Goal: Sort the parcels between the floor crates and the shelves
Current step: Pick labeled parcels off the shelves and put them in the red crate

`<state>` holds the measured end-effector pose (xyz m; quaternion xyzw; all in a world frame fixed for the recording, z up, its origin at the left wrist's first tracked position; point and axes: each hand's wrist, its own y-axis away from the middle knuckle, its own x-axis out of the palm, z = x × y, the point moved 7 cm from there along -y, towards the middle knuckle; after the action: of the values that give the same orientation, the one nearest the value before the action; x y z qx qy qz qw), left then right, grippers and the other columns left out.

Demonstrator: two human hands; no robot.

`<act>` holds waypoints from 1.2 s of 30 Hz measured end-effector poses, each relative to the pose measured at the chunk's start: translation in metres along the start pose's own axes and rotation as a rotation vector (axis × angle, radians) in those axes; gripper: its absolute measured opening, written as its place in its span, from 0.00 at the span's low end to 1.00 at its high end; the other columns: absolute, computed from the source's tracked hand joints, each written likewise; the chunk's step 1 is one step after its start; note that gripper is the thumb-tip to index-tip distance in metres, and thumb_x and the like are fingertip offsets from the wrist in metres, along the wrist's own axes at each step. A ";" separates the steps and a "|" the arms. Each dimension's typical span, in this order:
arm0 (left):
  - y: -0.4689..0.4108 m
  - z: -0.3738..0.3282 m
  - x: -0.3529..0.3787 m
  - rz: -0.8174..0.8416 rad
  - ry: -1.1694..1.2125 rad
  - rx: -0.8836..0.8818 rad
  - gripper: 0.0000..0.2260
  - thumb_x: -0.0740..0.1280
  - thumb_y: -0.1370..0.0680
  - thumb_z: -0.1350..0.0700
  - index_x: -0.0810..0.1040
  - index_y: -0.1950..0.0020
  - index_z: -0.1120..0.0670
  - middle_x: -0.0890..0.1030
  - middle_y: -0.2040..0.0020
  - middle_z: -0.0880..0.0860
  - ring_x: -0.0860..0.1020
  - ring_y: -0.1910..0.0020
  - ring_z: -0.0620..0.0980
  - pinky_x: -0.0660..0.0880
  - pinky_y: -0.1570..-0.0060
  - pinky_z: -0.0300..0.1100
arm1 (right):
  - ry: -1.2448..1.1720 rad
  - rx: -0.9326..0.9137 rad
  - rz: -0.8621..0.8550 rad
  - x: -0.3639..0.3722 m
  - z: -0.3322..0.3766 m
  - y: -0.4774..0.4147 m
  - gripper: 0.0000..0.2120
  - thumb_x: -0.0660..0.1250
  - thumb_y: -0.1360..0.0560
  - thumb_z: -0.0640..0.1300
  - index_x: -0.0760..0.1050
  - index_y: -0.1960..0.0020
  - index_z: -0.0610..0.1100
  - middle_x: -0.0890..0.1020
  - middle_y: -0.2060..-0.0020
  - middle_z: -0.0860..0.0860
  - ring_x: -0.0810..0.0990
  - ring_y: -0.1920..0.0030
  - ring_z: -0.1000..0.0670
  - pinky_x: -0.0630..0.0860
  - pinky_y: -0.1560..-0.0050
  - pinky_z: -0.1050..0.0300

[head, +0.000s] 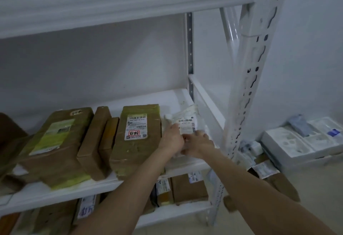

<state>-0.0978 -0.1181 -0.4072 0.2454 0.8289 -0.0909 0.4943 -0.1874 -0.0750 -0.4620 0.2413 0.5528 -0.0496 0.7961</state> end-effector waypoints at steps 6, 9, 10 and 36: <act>0.017 -0.003 0.034 0.085 0.045 -0.217 0.21 0.58 0.21 0.62 0.63 0.27 0.59 0.69 0.32 0.60 0.72 0.36 0.57 0.71 0.43 0.43 | -0.018 -0.046 0.000 0.005 -0.014 0.009 0.20 0.58 0.26 0.59 0.70 0.35 0.58 0.68 0.39 0.47 0.66 0.37 0.41 0.66 0.39 0.44; 0.018 0.001 0.036 0.043 0.084 -0.243 0.19 0.59 0.21 0.60 0.66 0.30 0.59 0.71 0.33 0.60 0.74 0.39 0.57 0.74 0.43 0.46 | -0.079 -0.063 -0.113 -0.006 -0.015 0.010 0.20 0.62 0.26 0.54 0.70 0.36 0.51 0.66 0.40 0.45 0.66 0.38 0.42 0.68 0.41 0.46; 0.018 0.004 0.035 0.030 0.088 -0.262 0.18 0.59 0.21 0.60 0.67 0.31 0.59 0.73 0.35 0.59 0.75 0.40 0.57 0.75 0.47 0.45 | -0.111 -0.057 -0.157 -0.009 -0.015 0.009 0.22 0.64 0.27 0.52 0.67 0.34 0.50 0.64 0.38 0.45 0.65 0.37 0.42 0.68 0.40 0.47; 0.061 0.028 -0.080 -0.364 0.807 -0.433 0.17 0.73 0.28 0.62 0.78 0.41 0.63 0.83 0.47 0.59 0.82 0.57 0.55 0.80 0.53 0.48 | -1.013 -0.041 -0.229 -0.069 -0.010 0.044 0.35 0.70 0.26 0.44 0.55 0.25 0.45 0.73 0.36 0.43 0.77 0.45 0.44 0.72 0.61 0.60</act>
<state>-0.0145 -0.1021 -0.3465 0.0039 0.9836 0.1009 0.1495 -0.2072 -0.0451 -0.3875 0.1095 0.1218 -0.2360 0.9579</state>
